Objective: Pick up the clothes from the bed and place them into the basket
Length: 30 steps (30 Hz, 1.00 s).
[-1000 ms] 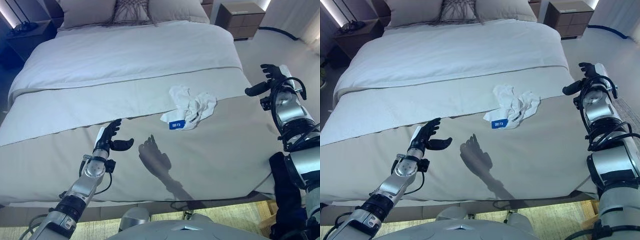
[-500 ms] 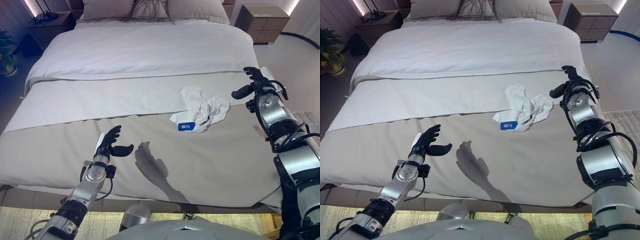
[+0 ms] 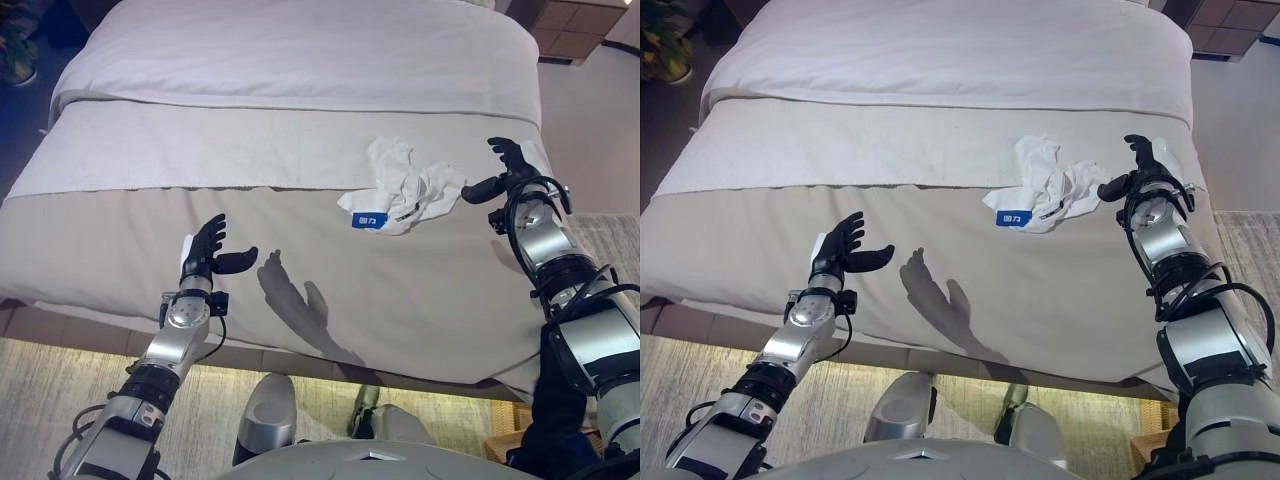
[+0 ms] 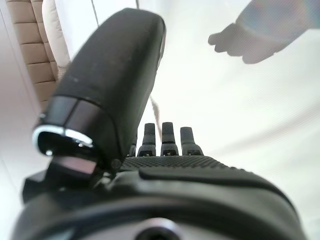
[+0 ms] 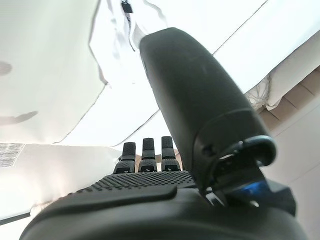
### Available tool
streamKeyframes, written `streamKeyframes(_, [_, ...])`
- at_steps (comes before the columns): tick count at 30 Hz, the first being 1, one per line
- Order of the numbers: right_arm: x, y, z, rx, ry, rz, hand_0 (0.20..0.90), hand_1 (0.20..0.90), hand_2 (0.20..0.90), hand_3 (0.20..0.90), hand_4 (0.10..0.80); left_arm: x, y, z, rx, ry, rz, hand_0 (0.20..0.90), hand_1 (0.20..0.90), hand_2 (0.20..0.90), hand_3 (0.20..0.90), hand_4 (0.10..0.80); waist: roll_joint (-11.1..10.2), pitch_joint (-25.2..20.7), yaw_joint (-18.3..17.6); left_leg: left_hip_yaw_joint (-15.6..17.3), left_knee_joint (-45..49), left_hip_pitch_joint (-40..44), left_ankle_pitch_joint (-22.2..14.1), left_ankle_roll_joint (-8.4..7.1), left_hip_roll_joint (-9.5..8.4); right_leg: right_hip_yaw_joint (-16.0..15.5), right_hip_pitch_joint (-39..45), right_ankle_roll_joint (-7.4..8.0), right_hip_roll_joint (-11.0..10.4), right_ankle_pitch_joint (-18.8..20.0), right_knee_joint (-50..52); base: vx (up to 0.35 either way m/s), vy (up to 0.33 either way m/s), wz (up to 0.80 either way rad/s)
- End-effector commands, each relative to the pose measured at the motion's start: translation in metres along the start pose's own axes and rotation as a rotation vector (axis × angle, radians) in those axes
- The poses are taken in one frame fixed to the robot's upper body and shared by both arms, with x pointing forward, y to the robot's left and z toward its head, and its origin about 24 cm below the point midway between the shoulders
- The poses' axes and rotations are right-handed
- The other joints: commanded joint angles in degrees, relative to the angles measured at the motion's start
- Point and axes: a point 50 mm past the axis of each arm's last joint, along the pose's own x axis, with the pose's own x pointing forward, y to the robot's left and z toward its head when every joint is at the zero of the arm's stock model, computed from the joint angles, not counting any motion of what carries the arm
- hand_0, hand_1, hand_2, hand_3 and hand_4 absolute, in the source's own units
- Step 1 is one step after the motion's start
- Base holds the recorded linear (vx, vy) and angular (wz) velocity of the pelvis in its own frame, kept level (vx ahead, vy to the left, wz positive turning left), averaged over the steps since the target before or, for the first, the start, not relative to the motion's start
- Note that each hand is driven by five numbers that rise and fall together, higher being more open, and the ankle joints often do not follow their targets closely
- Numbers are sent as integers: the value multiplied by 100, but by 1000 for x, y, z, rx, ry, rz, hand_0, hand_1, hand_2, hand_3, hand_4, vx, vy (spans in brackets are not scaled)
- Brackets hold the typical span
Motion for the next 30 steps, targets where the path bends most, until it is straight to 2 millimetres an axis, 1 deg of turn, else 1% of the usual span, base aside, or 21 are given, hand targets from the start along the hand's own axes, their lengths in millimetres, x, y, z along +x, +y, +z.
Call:
streamKeyframes(1, [7, -62, 60, 21, -229, -189, 900, 900, 900, 900, 800, 5, -6, 44, -46, -204, 24, 900, 900, 900, 900, 800, -307, -665, -216, 188, 927, 143, -953, 501, -431, 286, 554, 155, 151, 519, -679, -93, -64, -4])
streamKeyframes(2, [8, -62, 58, 23, -222, -196, 900, 900, 900, 900, 800, 6, -7, 44, -40, -203, 15, 900, 900, 900, 900, 800, -259, -756, -270, 352, 572, 329, -1061, 513, -405, 251, 576, 174, 222, 558, -793, -93, -39, -13])
streamKeyframes(3, [8, -62, 56, 20, -210, -201, 900, 900, 900, 900, 800, 6, -9, 44, -34, -205, 2, 900, 900, 900, 900, 800, -200, -840, -311, 449, 266, 445, -1052, 486, -347, 228, 601, 186, 266, 609, -915, -92, -10, -5])
streamKeyframes(4, [8, -64, 55, 17, -204, -206, 900, 900, 900, 900, 800, 6, -11, 45, -32, -208, -6, 900, 900, 900, 900, 800, -174, -894, -312, 412, 77, 512, -1078, 460, -350, 230, 611, 215, 261, 695, -1071, -89, 9, 44])
streamKeyframes(6, [10, -66, 56, 22, -199, -212, 900, 900, 900, 900, 800, 5, -14, 44, -36, -210, -3, 900, 900, 900, 900, 800, -117, -979, -266, 280, -275, 614, -1161, 453, -437, 237, 642, 255, 271, 768, -1235, -72, 24, 66])
streamKeyframes(8, [11, -65, 55, 12, -195, -208, 900, 900, 900, 900, 800, 4, -12, 42, -37, -208, -4, 900, 900, 900, 900, 800, -90, -1057, -260, 254, -420, 651, -1201, 472, -465, 271, 635, 274, 276, 766, -1242, -26, 38, 16])
streamKeyframes(10, [10, -65, 54, 11, -195, -202, 900, 900, 900, 900, 800, 2, -8, 40, -24, -208, -3, 900, 900, 900, 900, 800, -56, -1132, -253, 240, -544, 704, -1177, 482, -479, 223, 673, 286, 270, 764, -1272, 13, 32, 6])
streamKeyframes(12, [9, -63, 53, 8, -197, -191, 900, 900, 900, 900, 800, 2, -6, 38, -20, -197, 0, 900, 900, 900, 900, 800, -32, -1193, -235, 189, -648, 748, -1138, 482, -504, 210, 720, 288, 291, 767, -1315, 39, 4, 1])
streamKeyframes(14, [10, -61, 53, 1, -200, -178, 900, 900, 900, 900, 800, 1, -3, 34, -19, -187, 2, 900, 900, 900, 900, 800, -16, -1264, -215, 102, -752, 800, -1100, 496, -540, 270, 757, 277, 331, 764, -1360, 47, -6, 4])
streamKeyframes(19, [10, -54, 54, -6, -194, -142, 900, 900, 900, 900, 800, -2, 2, 29, -9, -176, 1, 900, 900, 900, 900, 800, -10, -1322, -168, 84, -867, 865, -1051, 523, -562, 259, 815, 251, 372, 747, -1383, 23, -21, 2])
streamKeyframes(24, [10, -46, 56, -21, -185, -87, 900, 900, 900, 900, 800, -4, 6, 23, -12, -161, 8, 900, 900, 900, 900, 800, -47, -1296, -143, 76, -765, 857, -1077, 505, -556, 298, 841, 199, 408, 747, -1409, 26, -42, 2])
streamKeyframes(26, [9, -43, 57, -26, -195, -63, 900, 900, 900, 900, 800, -6, 7, 19, -19, -150, 11, 900, 900, 900, 900, 800, -98, -1227, -134, 95, -365, 712, -1086, 449, -541, 359, 817, 154, 390, 764, -1388, 2, -29, -4])
streamKeyframes(28, [9, -41, 59, -41, -207, -62, 900, 900, 900, 900, 800, -7, 7, 18, -22, -150, 6, 900, 900, 900, 900, 800, -142, -1133, -131, 134, 163, 501, -953, 386, -519, 387, 794, 123, 350, 792, -1362, -31, -16, -10])
streamKeyframes(29, [8, -42, 59, -44, -213, -66, 900, 900, 900, 900, 800, -7, 6, 18, -23, -155, 3, 900, 900, 900, 900, 800, -178, -1055, -124, 124, 555, 331, -863, 360, -537, 412, 791, 106, 317, 813, -1349, -32, -14, -11])
streamKeyframes(30, [8, -42, 59, -44, -215, -67, 900, 900, 900, 900, 800, -7, 5, 19, -21, -158, 0, 900, 900, 900, 900, 800, -190, -1016, -118, 99, 721, 232, -822, 355, -554, 428, 794, 99, 306, 824, -1345, -23, -10, -9])
